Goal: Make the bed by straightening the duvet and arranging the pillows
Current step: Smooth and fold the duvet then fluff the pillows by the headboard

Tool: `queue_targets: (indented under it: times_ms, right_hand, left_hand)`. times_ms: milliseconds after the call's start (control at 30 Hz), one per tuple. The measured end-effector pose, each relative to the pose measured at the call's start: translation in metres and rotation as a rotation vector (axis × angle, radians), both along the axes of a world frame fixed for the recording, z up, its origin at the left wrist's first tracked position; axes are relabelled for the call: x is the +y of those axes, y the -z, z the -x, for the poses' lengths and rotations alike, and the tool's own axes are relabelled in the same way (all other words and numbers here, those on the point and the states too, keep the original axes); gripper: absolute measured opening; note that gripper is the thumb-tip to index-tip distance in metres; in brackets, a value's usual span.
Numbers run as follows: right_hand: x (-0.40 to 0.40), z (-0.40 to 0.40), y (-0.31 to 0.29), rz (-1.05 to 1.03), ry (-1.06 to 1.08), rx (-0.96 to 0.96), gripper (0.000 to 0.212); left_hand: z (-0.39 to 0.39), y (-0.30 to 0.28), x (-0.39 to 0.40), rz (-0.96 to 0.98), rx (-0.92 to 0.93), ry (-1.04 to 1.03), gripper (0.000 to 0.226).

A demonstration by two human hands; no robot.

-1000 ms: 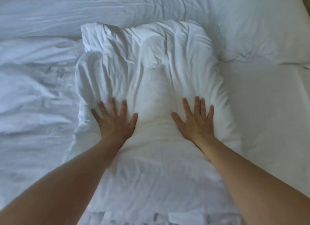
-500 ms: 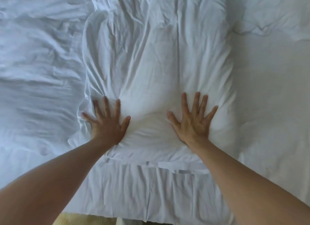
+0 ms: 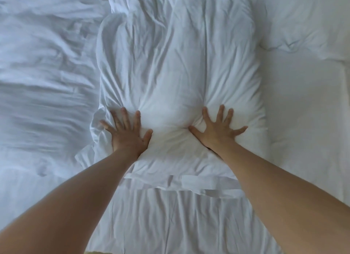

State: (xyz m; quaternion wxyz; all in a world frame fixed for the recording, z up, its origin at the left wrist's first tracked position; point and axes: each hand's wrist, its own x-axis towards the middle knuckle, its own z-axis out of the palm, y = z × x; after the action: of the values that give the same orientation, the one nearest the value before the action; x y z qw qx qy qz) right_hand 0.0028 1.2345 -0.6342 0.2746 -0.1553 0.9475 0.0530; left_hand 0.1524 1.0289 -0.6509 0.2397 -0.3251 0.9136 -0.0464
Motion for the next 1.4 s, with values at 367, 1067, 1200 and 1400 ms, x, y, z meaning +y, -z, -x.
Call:
queue_targets:
  times_ms: [367,1067,1200,1400]
  right_hand:
    - [-0.067,-0.089,-0.015,-0.077,0.279,0.039,0.057]
    - [-0.511,-0.287,-0.031,0.305,-0.234,-0.154,0.079]
    - [-0.585,-0.324,-0.020,0.244,-0.322,-0.141,0.091]
    - [-0.696,-0.386,-0.011,0.234,-0.346,-0.124,0.115]
  left_hand:
    - [-0.052,-0.022,-0.033,-0.151,0.047,0.314,0.082]
    - [-0.297,-0.082,-0.447,-0.305,-0.152,-0.190,0.067]
    - [-0.360,-0.064,-0.504,-0.318,-0.145,-0.288,0.067]
    - [-0.452,-0.055,-0.597,-0.509,-0.108,-0.610,0.067]
